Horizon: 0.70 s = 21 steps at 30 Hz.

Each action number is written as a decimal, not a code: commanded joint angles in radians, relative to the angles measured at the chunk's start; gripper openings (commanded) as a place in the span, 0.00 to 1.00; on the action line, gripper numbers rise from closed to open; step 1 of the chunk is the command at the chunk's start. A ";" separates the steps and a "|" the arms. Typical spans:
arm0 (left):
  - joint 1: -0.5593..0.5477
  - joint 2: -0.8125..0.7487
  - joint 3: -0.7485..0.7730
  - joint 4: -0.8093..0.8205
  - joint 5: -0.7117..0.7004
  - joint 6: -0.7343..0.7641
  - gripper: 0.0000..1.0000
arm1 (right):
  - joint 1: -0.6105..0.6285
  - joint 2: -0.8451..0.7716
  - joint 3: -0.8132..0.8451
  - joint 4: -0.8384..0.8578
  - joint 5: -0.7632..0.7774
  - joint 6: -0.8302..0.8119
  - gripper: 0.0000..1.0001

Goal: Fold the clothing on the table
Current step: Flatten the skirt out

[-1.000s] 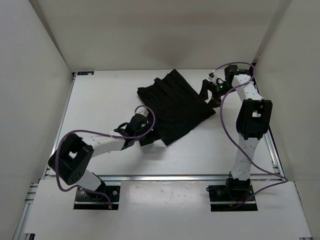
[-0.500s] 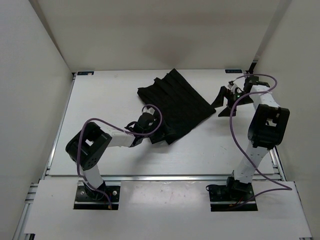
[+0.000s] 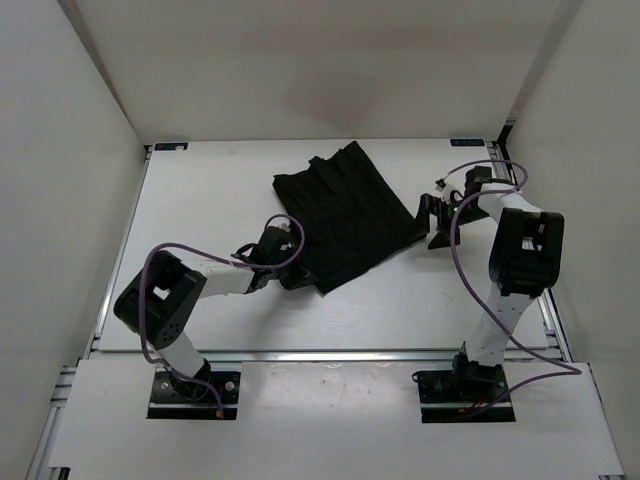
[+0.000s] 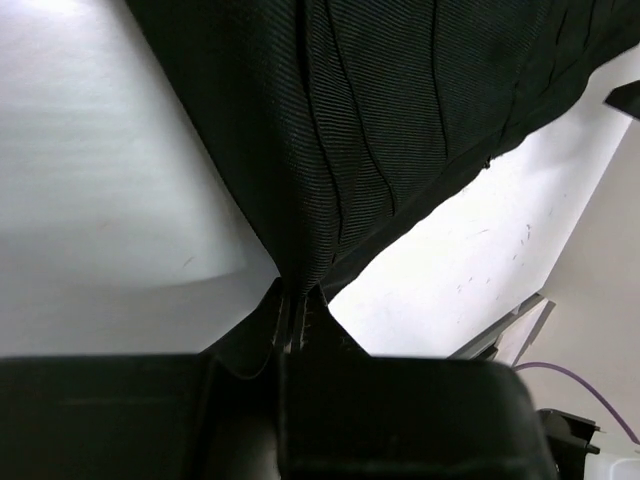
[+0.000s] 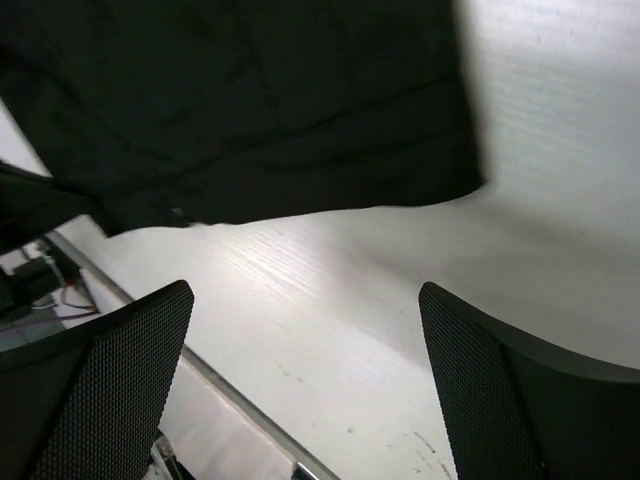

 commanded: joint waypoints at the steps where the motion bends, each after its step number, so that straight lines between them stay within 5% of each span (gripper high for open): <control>1: 0.015 -0.080 -0.032 -0.092 0.000 0.034 0.00 | 0.020 -0.011 -0.041 0.103 0.079 -0.021 0.98; 10: 0.020 -0.127 -0.068 -0.104 -0.003 0.037 0.01 | 0.031 -0.012 -0.087 0.192 0.162 -0.032 0.97; 21: 0.030 -0.165 -0.106 -0.138 0.000 0.030 0.03 | 0.127 0.020 -0.072 0.215 0.205 -0.069 0.73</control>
